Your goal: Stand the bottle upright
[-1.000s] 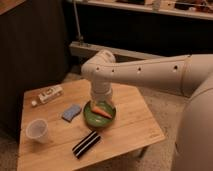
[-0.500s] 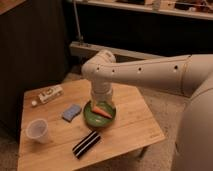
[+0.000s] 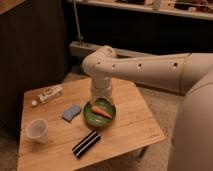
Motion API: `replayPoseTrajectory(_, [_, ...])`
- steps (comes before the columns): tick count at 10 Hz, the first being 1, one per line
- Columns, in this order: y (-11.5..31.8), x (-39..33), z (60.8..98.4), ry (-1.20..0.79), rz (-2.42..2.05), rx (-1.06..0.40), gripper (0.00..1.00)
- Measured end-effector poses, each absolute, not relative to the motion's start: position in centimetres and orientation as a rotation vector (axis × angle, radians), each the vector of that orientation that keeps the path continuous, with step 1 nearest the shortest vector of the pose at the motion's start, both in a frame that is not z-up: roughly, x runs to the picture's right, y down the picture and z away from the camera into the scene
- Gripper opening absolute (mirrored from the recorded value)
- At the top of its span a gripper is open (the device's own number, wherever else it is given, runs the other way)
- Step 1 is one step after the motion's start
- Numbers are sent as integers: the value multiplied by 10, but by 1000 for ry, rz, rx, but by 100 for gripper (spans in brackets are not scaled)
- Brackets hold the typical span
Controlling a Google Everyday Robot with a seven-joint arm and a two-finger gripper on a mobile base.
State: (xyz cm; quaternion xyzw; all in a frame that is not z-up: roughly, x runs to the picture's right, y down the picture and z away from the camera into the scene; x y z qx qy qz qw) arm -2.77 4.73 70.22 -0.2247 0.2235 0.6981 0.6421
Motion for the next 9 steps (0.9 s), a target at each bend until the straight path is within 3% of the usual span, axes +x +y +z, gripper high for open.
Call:
replayPoseTrajectory(3, [-18, -104, 708, 472, 1611, -620, 65])
replayPoseTrajectory(9, [-45, -149, 716, 562, 1802, -647, 65])
